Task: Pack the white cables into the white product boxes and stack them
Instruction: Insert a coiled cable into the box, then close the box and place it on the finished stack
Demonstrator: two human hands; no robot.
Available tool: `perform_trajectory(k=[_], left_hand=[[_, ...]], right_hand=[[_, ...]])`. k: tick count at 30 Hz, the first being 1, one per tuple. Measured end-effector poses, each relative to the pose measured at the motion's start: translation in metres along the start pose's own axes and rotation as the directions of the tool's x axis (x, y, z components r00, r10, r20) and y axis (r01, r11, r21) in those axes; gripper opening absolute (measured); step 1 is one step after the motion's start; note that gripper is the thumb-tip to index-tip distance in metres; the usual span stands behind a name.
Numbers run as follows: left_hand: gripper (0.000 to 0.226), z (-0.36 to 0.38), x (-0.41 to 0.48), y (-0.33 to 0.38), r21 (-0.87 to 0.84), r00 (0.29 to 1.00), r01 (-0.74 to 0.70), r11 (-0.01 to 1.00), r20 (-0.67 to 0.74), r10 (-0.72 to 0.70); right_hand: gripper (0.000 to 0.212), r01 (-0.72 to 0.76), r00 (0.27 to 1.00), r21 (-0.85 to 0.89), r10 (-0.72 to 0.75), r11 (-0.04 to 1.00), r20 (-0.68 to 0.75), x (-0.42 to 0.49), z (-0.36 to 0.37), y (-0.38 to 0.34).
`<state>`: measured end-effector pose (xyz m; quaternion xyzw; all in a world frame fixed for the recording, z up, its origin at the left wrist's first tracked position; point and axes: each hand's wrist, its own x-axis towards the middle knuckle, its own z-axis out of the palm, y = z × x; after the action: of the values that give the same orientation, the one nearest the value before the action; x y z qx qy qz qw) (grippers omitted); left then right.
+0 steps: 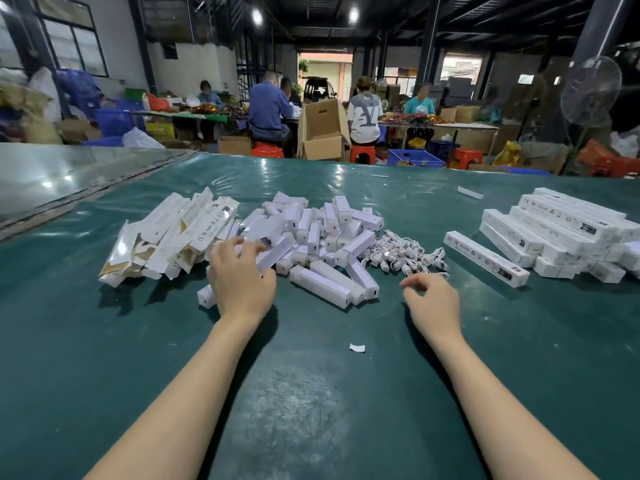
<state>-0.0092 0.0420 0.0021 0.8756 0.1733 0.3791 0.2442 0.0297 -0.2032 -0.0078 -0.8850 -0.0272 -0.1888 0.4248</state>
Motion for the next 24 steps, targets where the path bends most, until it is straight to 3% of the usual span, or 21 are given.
perform_trajectory(k=[3,5,8,11,13,16,18,20,22,24], left_hand=[[0.050,-0.003,0.040,-0.007,0.249,0.994,-0.030,0.968,0.112,0.002],[0.055,-0.011,0.067,-0.016,0.446,0.962,0.026,0.895,0.233,-0.144],[0.047,-0.021,0.077,-0.029,0.632,0.860,0.050,0.774,0.367,-0.355],[0.040,-0.013,0.071,-0.033,0.684,0.893,-0.056,0.727,0.360,-0.270],[0.036,-0.006,0.070,-0.033,0.659,0.922,-0.077,0.749,0.334,-0.198],[0.030,-0.004,0.070,-0.033,0.578,0.969,-0.021,0.816,0.213,-0.125],[0.032,-0.008,0.069,-0.028,0.433,0.990,0.070,0.899,0.077,-0.115],[0.034,-0.017,0.062,-0.017,0.119,0.977,0.201,0.972,-0.101,-0.190],[0.033,-0.022,0.044,-0.003,-0.192,0.936,0.224,0.955,-0.229,-0.266],[0.028,-0.020,0.018,0.012,-0.479,0.936,0.212,0.852,-0.152,-0.318]], right_hand=[[0.020,-0.019,1.000,0.013,0.019,1.000,0.000,0.003,0.001,0.000],[0.020,-0.031,0.999,0.025,0.031,0.999,0.013,0.003,0.002,0.001],[0.020,-0.024,0.998,0.007,0.024,1.000,0.056,0.001,0.003,0.001],[0.020,-0.021,0.998,0.004,0.021,1.000,0.065,0.002,0.002,-0.001],[0.021,-0.029,0.998,0.012,0.028,0.999,0.062,0.002,0.002,-0.002],[0.022,-0.039,0.998,0.030,0.037,0.999,0.059,0.001,0.002,-0.003],[0.022,-0.042,0.998,0.048,0.040,0.998,0.046,0.001,0.002,-0.004],[0.021,-0.026,1.000,0.073,0.025,0.997,0.019,-0.001,0.003,-0.006],[0.021,-0.010,1.000,0.182,0.014,0.983,-0.023,-0.003,0.004,-0.010],[0.017,-0.047,0.999,0.395,0.042,0.917,0.021,-0.005,0.005,-0.017]])
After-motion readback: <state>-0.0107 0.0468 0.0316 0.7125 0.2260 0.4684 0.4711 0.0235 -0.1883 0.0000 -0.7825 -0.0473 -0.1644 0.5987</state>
